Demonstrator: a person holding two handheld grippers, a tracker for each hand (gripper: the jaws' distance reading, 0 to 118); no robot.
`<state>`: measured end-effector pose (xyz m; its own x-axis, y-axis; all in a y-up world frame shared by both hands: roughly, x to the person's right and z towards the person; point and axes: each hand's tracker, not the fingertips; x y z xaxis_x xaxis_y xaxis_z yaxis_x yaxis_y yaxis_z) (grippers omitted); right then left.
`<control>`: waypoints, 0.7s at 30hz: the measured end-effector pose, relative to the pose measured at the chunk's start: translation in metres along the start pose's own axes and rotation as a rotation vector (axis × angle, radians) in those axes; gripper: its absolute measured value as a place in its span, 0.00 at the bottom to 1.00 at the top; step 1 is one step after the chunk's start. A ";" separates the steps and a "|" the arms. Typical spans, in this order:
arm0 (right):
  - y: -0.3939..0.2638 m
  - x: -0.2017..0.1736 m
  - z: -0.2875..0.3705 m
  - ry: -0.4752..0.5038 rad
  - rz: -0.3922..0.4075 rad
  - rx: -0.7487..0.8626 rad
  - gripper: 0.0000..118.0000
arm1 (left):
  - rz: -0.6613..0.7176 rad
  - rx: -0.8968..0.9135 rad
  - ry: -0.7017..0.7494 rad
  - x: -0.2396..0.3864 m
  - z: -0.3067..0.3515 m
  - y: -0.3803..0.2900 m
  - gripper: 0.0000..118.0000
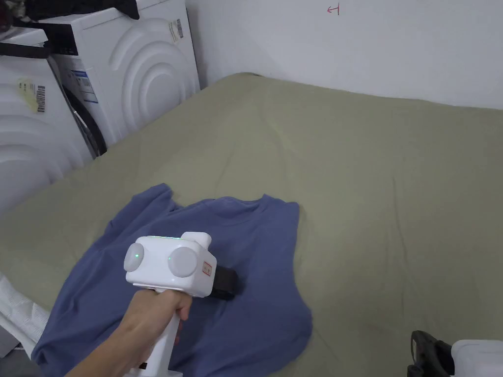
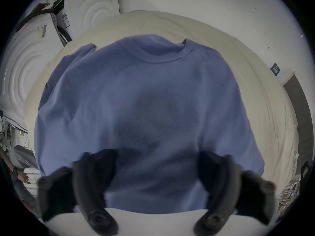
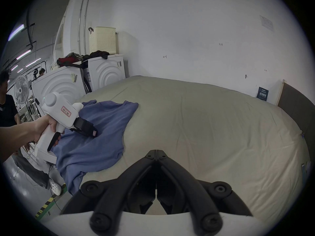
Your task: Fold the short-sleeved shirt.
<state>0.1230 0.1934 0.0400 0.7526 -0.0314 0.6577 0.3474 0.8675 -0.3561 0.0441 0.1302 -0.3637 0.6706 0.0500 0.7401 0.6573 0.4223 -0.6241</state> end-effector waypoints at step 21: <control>-0.015 0.096 0.107 -0.239 -0.120 0.060 0.02 | -0.266 0.252 -0.250 0.207 0.124 0.056 0.02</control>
<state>0.1303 0.2307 0.1793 0.5521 -0.0236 0.8334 0.3869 0.8927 -0.2310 0.1774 0.2767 -0.2143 0.3650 0.1142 0.9240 0.6708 0.6560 -0.3461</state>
